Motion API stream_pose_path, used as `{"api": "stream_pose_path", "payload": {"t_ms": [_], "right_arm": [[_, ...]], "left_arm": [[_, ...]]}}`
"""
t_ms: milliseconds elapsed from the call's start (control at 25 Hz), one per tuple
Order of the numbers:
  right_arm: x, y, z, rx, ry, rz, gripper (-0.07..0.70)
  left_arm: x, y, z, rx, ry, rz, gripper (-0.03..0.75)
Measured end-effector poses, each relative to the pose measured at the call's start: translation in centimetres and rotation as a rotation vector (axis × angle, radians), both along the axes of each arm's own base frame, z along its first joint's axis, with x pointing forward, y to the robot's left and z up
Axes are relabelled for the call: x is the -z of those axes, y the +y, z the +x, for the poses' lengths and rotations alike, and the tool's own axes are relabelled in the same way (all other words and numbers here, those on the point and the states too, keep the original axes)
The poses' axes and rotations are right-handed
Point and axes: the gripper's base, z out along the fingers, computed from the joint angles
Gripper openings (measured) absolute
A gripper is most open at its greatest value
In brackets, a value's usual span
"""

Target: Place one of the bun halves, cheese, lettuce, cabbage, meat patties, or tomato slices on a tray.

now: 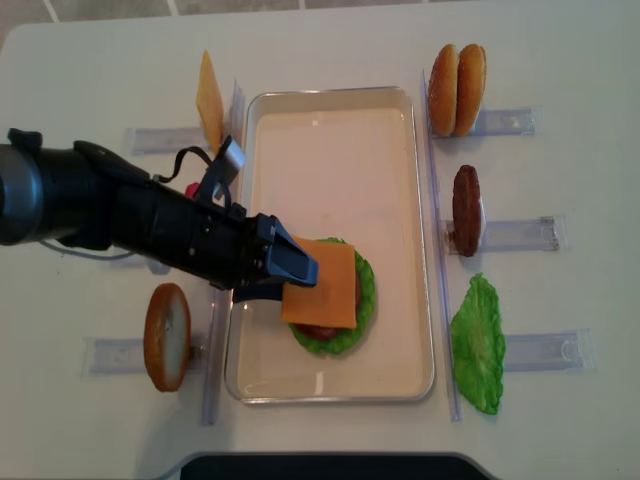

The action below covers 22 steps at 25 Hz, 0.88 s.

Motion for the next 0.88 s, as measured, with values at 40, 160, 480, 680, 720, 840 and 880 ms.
{"api": "stream_pose_path", "payload": {"t_ms": [40, 160, 480, 680, 720, 840, 880], "right_arm": [[0.0, 0.0, 0.0, 0.000, 0.000, 0.001, 0.240], [0.0, 0.0, 0.0, -0.001, 0.000, 0.001, 0.240], [0.0, 0.0, 0.0, -0.001, 0.000, 0.001, 0.240], [0.0, 0.0, 0.0, -0.001, 0.000, 0.001, 0.240], [0.0, 0.0, 0.0, -0.001, 0.000, 0.001, 0.240], [0.0, 0.0, 0.0, -0.001, 0.000, 0.001, 0.240], [0.0, 0.0, 0.0, -0.001, 0.000, 0.001, 0.240]], "left_arm": [[-0.1, 0.0, 0.2, -0.002, 0.001, 0.007, 0.464], [-0.5, 0.0, 0.7, -0.004, 0.006, 0.032, 0.464], [-1.9, 0.2, 2.4, 0.019, 0.011, 0.142, 0.464], [-3.8, 0.7, 2.9, 0.050, 0.000, 0.234, 0.464], [-4.3, 0.7, 3.0, 0.056, -0.005, 0.243, 0.464], [-6.2, 1.0, 3.3, 0.062, -0.046, 0.285, 0.464], [-7.0, 1.1, 3.5, 0.062, -0.070, 0.301, 0.464]]}}
